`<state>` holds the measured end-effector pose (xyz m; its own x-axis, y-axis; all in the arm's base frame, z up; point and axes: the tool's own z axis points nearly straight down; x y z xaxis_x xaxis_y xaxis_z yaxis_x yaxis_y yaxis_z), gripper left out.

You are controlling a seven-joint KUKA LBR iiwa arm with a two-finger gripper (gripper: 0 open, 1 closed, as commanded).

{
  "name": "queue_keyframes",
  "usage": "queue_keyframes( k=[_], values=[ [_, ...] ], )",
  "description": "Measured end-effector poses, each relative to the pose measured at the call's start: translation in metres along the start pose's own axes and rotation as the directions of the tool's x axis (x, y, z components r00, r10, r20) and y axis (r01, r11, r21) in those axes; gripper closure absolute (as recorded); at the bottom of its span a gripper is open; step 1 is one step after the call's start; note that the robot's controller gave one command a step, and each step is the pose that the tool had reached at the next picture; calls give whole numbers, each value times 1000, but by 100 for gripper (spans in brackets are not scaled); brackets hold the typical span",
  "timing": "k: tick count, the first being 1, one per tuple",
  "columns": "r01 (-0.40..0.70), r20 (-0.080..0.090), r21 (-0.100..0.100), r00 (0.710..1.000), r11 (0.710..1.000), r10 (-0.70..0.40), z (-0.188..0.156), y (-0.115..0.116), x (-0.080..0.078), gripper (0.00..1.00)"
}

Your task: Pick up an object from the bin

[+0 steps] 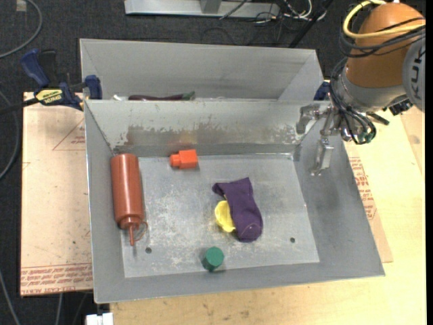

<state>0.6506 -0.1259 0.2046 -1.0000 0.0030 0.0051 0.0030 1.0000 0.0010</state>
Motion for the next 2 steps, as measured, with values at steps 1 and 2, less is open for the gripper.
queue_keyframes(
  k=[1, 2],
  values=[
    [2, 8, 1, 1000, 1000, -2, -6, 0, -1, 0],
    [-37, 9, 0, 999, 999, 37, 33, 28, 30, 0]
  ],
)
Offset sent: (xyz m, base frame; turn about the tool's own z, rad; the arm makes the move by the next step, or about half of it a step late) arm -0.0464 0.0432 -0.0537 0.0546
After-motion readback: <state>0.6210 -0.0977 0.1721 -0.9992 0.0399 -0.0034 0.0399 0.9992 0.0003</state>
